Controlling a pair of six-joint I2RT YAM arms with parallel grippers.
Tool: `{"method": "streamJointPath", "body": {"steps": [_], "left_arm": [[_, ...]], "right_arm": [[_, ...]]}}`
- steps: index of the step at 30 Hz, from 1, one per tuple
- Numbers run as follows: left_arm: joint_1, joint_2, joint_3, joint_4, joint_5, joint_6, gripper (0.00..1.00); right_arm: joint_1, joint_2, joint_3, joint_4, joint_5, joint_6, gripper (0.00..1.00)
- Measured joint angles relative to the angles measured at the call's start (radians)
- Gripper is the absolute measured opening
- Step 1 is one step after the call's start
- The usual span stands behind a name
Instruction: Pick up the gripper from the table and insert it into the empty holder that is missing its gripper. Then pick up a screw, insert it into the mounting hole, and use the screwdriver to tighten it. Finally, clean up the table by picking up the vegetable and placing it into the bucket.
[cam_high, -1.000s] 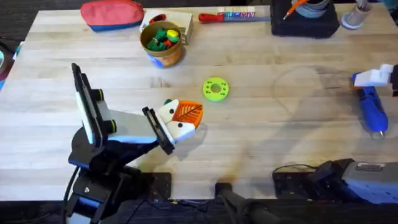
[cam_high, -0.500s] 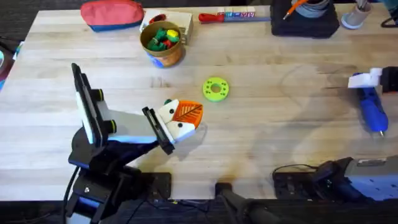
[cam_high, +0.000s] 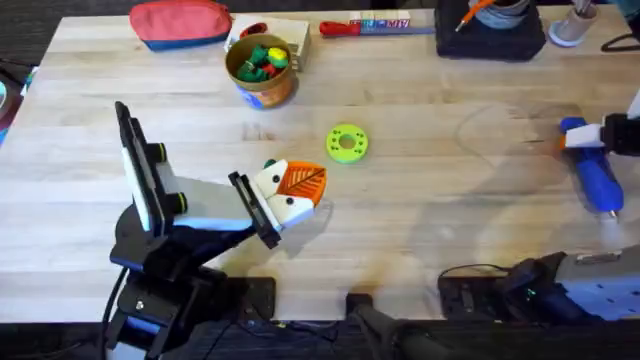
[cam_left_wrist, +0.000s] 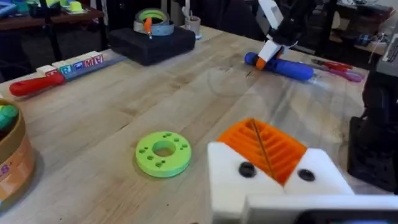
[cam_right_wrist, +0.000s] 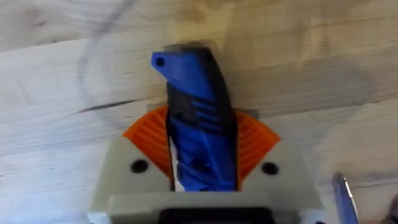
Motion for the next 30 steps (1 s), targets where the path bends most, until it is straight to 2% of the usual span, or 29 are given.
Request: {"method": "streamJointPath", "body": {"steps": [7,13,21,25,30], "left_arm": [[0.0,0.0,0.0,0.0,0.0,0.0,0.005],[0.0,0.0,0.0,0.0,0.0,0.0,0.005],[0.0,0.0,0.0,0.0,0.0,0.0,0.005],[0.0,0.0,0.0,0.0,0.0,0.0,0.005],[0.0,0.0,0.0,0.0,0.0,0.0,0.005]], "right_arm": [[0.001,0.0,0.009,-0.047,0.0,0.001,0.167],[0.017,-0.004,0.011,-0.079,0.005,0.002,0.023],[0.114,-0.08,0.012,-0.1,0.004,0.025,0.007],[0.154,-0.207,0.015,-0.077,0.002,0.092,0.007],[0.162,-0.408,0.026,-0.073,-0.028,0.194,0.007]]}}
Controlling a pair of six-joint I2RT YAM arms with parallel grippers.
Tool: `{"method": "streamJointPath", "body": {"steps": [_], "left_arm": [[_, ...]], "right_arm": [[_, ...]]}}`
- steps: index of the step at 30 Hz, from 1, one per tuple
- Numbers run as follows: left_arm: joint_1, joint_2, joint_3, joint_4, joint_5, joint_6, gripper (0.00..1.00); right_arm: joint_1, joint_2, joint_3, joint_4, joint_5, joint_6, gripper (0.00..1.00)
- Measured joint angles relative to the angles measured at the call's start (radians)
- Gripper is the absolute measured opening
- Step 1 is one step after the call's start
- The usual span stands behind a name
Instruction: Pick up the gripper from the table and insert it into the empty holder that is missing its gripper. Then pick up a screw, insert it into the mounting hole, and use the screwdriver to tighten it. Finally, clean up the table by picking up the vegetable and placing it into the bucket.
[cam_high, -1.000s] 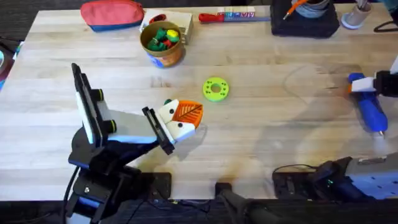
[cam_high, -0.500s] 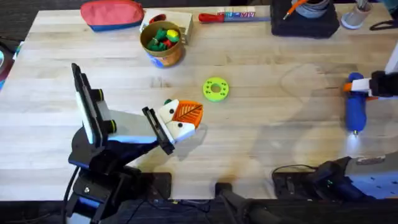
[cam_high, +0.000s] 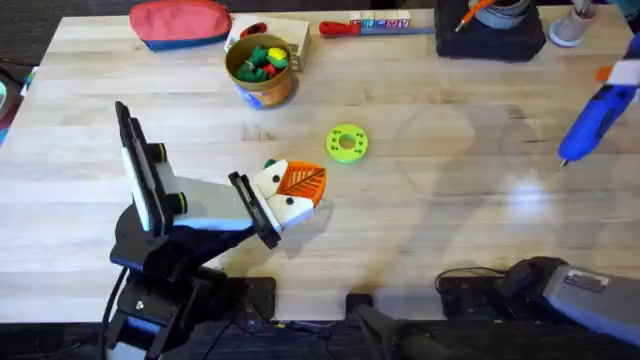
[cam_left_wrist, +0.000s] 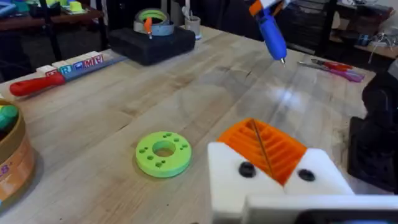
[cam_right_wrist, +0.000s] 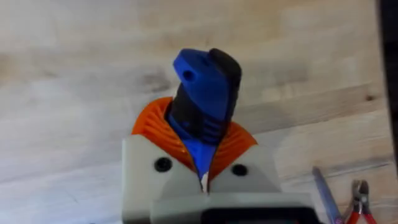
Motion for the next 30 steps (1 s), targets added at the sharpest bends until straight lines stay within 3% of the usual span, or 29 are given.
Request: {"method": "streamJointPath", "body": {"steps": [5,10,18,26,27,30], "left_arm": [[0.0,0.0,0.0,0.0,0.0,0.0,0.005],[0.0,0.0,0.0,0.0,0.0,0.0,0.005],[0.0,0.0,0.0,0.0,0.0,0.0,0.005],[0.0,0.0,0.0,0.0,0.0,0.0,0.005],[0.0,0.0,0.0,0.0,0.0,0.0,0.005],[0.0,0.0,0.0,0.0,0.0,0.0,0.005]], "right_arm": [[0.023,-0.205,0.002,0.021,-0.07,0.074,0.006],[0.161,-0.356,0.007,0.023,-0.142,0.11,0.006],[0.534,-0.432,-0.003,0.159,-0.181,0.192,0.006],[0.963,-0.445,-0.147,0.58,-0.194,0.293,0.006],[1.099,-0.445,-0.207,0.759,-0.188,0.318,0.006],[1.217,-0.445,-0.244,0.861,-0.169,0.331,0.006]]}}
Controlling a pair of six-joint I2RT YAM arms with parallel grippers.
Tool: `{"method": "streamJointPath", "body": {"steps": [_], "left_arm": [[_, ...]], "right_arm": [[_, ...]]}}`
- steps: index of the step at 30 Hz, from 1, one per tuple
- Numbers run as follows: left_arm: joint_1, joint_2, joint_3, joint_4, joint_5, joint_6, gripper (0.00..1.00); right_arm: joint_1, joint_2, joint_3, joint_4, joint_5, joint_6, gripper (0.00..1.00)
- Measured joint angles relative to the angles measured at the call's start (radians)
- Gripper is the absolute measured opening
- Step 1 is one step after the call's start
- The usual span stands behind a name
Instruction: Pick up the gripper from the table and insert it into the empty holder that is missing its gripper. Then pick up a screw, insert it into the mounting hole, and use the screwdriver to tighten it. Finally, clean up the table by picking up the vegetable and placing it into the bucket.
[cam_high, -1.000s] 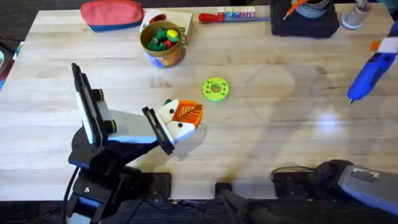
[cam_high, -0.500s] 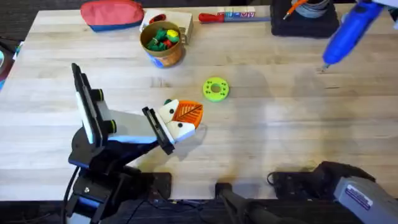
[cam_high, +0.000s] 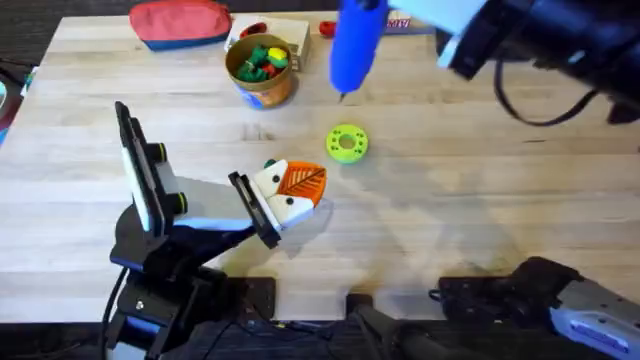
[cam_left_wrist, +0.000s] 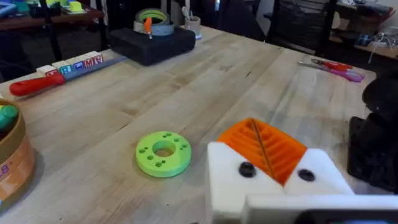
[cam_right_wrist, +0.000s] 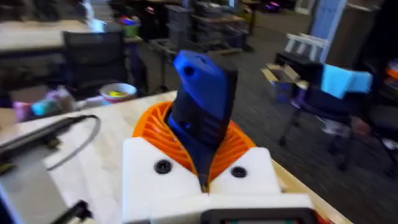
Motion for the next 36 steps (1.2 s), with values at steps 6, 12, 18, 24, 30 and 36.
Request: {"method": "streamJointPath", "body": {"steps": [6,12,18,24,30,36], "left_arm": [[0.0,0.0,0.0,0.0,0.0,0.0,0.005],[0.0,0.0,0.0,0.0,0.0,0.0,0.005],[0.0,0.0,0.0,0.0,0.0,0.0,0.005],[0.0,0.0,0.0,0.0,0.0,0.0,0.005],[0.0,0.0,0.0,0.0,0.0,0.0,0.005],[0.0,0.0,0.0,0.0,0.0,0.0,0.005]], "right_arm": [[0.161,0.011,-0.03,0.046,0.026,0.009,0.006],[0.286,0.085,-0.03,0.09,0.043,0.01,0.006],[0.344,0.182,-0.031,0.153,0.047,0.016,0.006],[0.346,0.198,-0.032,0.158,0.05,0.016,0.006],[0.347,0.198,-0.032,0.161,0.052,0.016,0.006],[0.347,0.198,-0.032,0.16,0.054,0.015,0.006]]}}
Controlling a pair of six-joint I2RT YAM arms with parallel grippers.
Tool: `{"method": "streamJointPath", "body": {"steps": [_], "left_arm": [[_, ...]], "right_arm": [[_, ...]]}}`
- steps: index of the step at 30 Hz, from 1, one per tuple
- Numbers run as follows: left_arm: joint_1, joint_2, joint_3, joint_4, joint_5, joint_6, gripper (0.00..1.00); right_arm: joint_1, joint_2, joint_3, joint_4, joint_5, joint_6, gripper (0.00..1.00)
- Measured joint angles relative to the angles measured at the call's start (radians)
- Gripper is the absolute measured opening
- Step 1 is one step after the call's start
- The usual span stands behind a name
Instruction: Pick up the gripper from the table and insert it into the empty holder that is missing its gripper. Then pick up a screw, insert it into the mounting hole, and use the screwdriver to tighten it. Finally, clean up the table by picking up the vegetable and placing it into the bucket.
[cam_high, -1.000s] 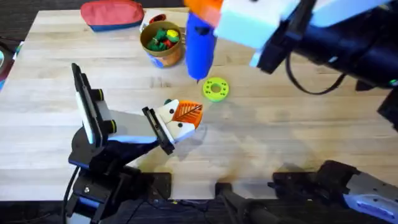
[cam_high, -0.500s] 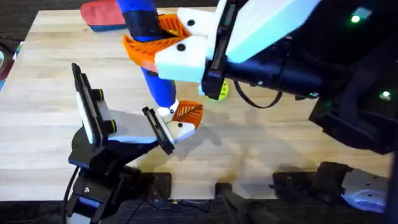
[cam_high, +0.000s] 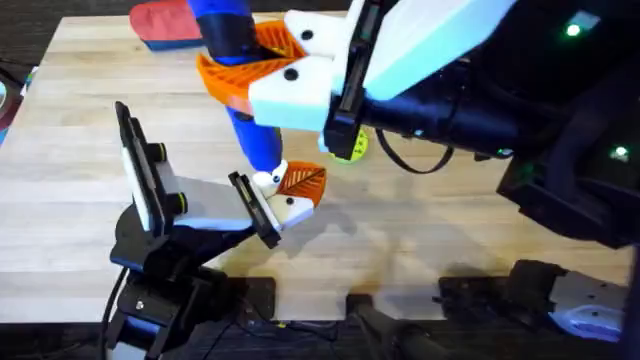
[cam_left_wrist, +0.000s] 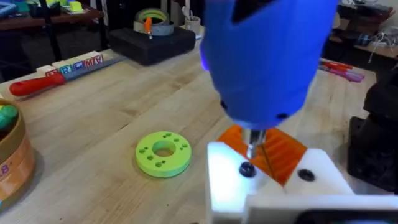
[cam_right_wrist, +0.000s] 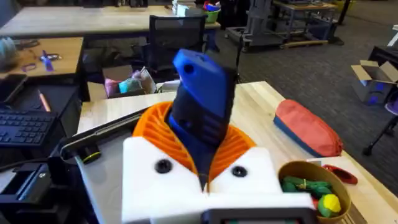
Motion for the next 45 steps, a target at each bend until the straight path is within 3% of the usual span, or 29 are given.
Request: {"method": "streamJointPath", "body": {"steps": [45], "left_arm": [[0.0,0.0,0.0,-0.001,0.0,-0.011,0.005]], "right_arm": [[0.002,0.035,-0.002,-0.023,0.0,-0.032,0.005]]}}
